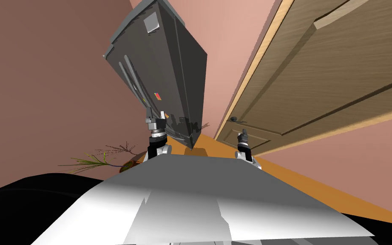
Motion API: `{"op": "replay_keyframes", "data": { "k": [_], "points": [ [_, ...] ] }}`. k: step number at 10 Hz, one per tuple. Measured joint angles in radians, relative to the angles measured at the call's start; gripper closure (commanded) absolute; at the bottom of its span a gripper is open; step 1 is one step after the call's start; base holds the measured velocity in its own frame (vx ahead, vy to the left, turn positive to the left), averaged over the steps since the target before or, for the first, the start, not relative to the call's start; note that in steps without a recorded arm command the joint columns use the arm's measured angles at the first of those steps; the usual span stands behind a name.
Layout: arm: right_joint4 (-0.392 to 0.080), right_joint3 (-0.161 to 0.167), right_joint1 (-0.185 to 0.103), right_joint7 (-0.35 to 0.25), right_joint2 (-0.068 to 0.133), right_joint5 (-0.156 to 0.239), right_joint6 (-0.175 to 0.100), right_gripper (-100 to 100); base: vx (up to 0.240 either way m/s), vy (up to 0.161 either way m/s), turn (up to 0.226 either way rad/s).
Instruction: Pull the door open
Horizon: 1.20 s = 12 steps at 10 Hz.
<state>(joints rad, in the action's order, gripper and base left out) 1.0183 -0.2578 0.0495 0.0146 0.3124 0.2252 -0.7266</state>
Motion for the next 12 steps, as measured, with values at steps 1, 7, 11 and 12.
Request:
{"op": "replay_keyframes", "data": {
  "k": [1, 7, 11, 12],
  "points": [
    [-0.012, -0.009, -0.004, -0.002, 0.009, 0.01, 0.007, -100, 0.055, -0.051, 0.057],
    [-0.176, -0.028, -0.051, -0.02, 0.044, 0.034, -0.019, -100, 0.03, -0.026, 0.078],
    [-0.342, -0.053, -0.105, -0.035, 0.084, 0.065, -0.033, -100, 0.067, -0.056, 0.173],
    [-0.393, -0.058, -0.122, -0.043, 0.099, 0.072, -0.042, -100, 0.047, -0.063, 0.13]
  ]
}}
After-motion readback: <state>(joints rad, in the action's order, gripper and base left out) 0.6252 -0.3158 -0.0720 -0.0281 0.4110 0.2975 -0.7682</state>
